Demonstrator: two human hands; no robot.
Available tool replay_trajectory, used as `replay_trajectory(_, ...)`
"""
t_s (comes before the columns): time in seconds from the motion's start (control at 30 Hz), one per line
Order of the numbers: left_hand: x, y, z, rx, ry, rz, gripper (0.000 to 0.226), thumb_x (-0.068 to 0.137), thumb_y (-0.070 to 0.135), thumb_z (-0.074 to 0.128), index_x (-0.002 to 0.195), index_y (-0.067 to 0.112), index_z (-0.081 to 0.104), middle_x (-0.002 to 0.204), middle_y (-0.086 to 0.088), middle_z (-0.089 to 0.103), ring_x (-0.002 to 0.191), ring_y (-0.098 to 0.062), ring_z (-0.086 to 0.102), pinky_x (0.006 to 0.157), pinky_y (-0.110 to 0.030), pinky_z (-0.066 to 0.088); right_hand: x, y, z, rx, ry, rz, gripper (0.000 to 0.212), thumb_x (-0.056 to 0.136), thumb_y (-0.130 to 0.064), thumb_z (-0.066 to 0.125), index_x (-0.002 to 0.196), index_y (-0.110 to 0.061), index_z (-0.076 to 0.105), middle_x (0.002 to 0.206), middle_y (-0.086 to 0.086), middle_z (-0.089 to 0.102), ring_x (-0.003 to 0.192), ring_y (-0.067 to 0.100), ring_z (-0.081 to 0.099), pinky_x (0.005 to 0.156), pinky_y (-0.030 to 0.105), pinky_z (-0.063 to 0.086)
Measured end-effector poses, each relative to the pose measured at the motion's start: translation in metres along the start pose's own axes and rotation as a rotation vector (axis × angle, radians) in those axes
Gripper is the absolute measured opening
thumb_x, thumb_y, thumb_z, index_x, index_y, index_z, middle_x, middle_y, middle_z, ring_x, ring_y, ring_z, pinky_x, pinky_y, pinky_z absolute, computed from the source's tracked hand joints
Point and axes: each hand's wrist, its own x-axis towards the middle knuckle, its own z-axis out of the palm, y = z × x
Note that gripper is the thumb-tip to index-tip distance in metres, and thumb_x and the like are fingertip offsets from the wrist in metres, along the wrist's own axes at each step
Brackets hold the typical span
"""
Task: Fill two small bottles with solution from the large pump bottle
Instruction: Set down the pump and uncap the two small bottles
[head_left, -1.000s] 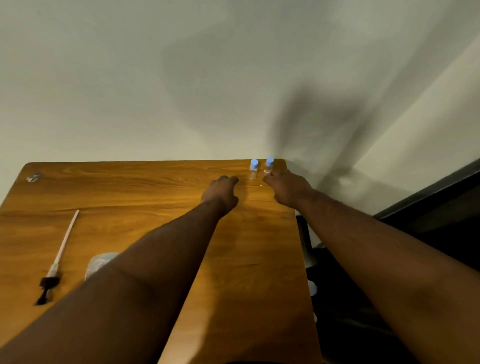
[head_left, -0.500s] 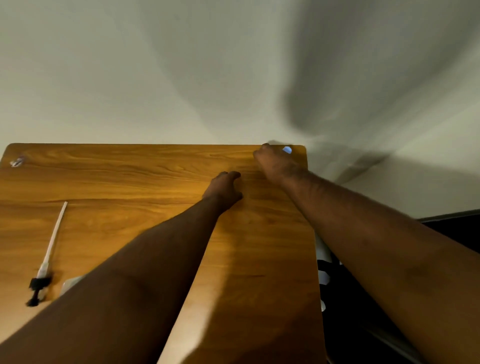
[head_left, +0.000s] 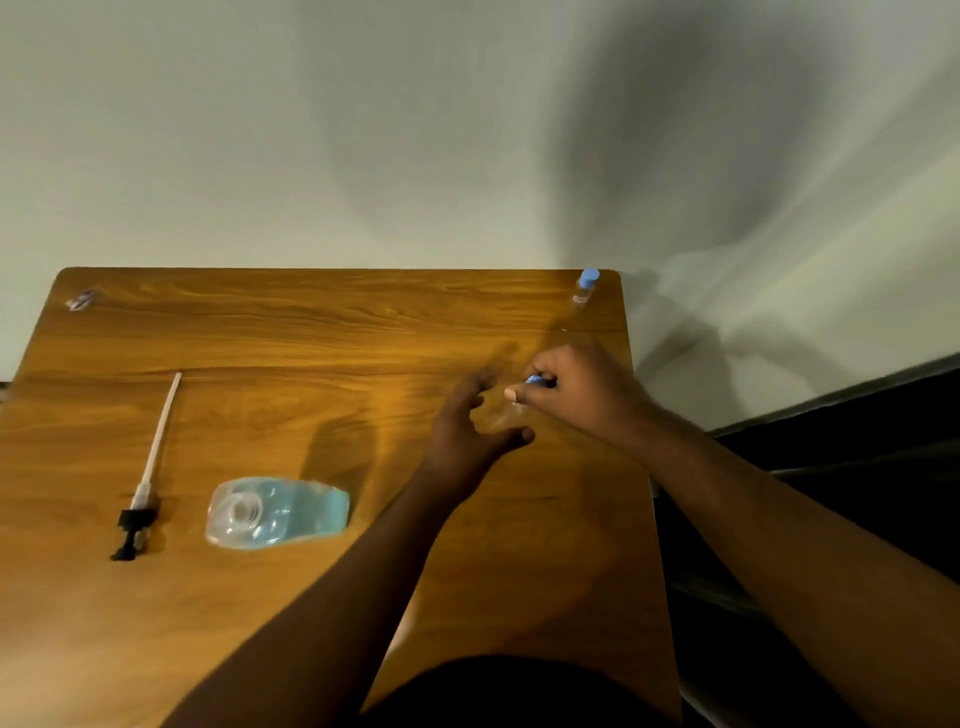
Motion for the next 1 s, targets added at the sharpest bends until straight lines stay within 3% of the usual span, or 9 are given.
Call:
replay_trajectory(0.23,-0.081,0.006,-0.044,0.092,0.02,0.224,0.033,0.071,0.019,0.086,0.101,0.023,0.073,0.095,0.017,0.071,0.093,-0.001,0.066,0.079,-0.018,0.051,-0.061,-0.071,0.007,-0.05,0.054,-0.07,0.033,0.083,-0.044,0.066,0.062,-0.019,0.057,0.052,-0.008,0.047,0.049,0.01,0.044,0.048,0.024,0.031)
replay_trajectory(0.37,-0.106,0.007,-0.067,0.097,0.013,0.275,0.025,0.073,0.013,0.083,0.096,0.02,0.074,0.085,0.019,0.07,0.084,0.004,0.065,0.077,-0.015,0.049,-0.079,-0.105,0.016,-0.002,0.026,-0.139,0.003,0.086,-0.022,0.067,0.084,-0.02,0.069,0.077,-0.001,0.062,0.068,0.009,0.054,0.058,0.024,0.041)
replay_trajectory(0.43,-0.112,0.008,-0.076,0.049,0.01,0.265,0.028,0.075,0.009,0.082,0.102,0.015,0.074,0.091,0.014,0.073,0.087,0.001,0.067,0.08,-0.018,0.05,-0.086,-0.116,0.016,0.034,-0.053,-0.184,0.04,0.082,-0.008,0.069,0.117,-0.026,0.063,0.113,0.0,0.057,0.097,0.009,0.054,0.073,0.017,0.045)
replay_trajectory(0.53,-0.122,0.013,-0.089,0.026,0.025,0.303,0.033,0.076,0.009,0.081,0.108,0.012,0.073,0.096,0.01,0.074,0.091,-0.001,0.068,0.081,-0.021,0.052,-0.093,-0.133,0.015,0.09,-0.057,-0.11,0.084,0.073,-0.032,0.078,0.14,-0.046,0.029,0.143,-0.006,0.034,0.124,0.012,0.042,0.091,0.031,0.047)
replay_trajectory(0.67,-0.131,0.017,-0.098,0.061,0.055,0.331,0.038,0.075,0.012,0.082,0.112,0.014,0.072,0.099,0.004,0.075,0.096,-0.008,0.07,0.085,-0.03,0.056,-0.094,-0.157,0.015,-0.104,0.118,-0.06,0.047,0.079,-0.047,0.067,0.122,-0.029,0.057,0.114,-0.006,0.063,0.094,0.01,0.06,0.077,0.03,0.053)
replay_trajectory(0.77,-0.134,0.014,-0.104,0.062,0.049,0.349,0.032,0.075,0.008,0.082,0.105,0.008,0.072,0.085,0.015,0.071,0.084,0.001,0.066,0.079,-0.024,0.052,-0.098,-0.166,0.011,0.046,-0.035,-0.212,0.053,0.082,-0.015,0.07,0.125,-0.04,0.051,0.142,-0.008,0.045,0.129,0.008,0.041,0.098,0.023,0.039)
replay_trajectory(0.83,-0.136,0.015,-0.107,0.094,0.062,0.377,0.034,0.075,0.009,0.082,0.107,0.01,0.072,0.09,0.013,0.073,0.088,-0.001,0.069,0.08,-0.023,0.053,-0.1,-0.172,0.008,0.035,-0.016,-0.205,0.06,0.082,-0.025,0.071,0.132,-0.042,0.043,0.146,-0.009,0.039,0.133,0.01,0.037,0.102,0.028,0.039)
replay_trajectory(0.93,-0.139,0.017,-0.107,0.116,0.062,0.401,0.041,0.074,0.011,0.082,0.113,0.012,0.071,0.099,-0.004,0.076,0.093,-0.007,0.07,0.082,-0.019,0.054,-0.099,-0.176,0.012,-0.272,0.065,-0.116,0.044,0.083,-0.044,0.066,0.123,-0.028,0.056,0.12,-0.004,0.062,0.1,0.013,0.058,0.08,0.031,0.05)
replay_trajectory(1.0,-0.138,0.016,-0.107,0.15,0.032,0.386,0.041,0.074,0.011,0.083,0.113,0.009,0.07,0.093,-0.005,0.075,0.088,-0.008,0.068,0.073,-0.007,0.048,-0.1,-0.18,0.009,-0.311,0.014,-0.22,0.025,0.086,-0.028,0.067,0.11,-0.021,0.064,0.107,-0.001,0.066,0.089,0.01,0.057,0.074,0.027,0.049)
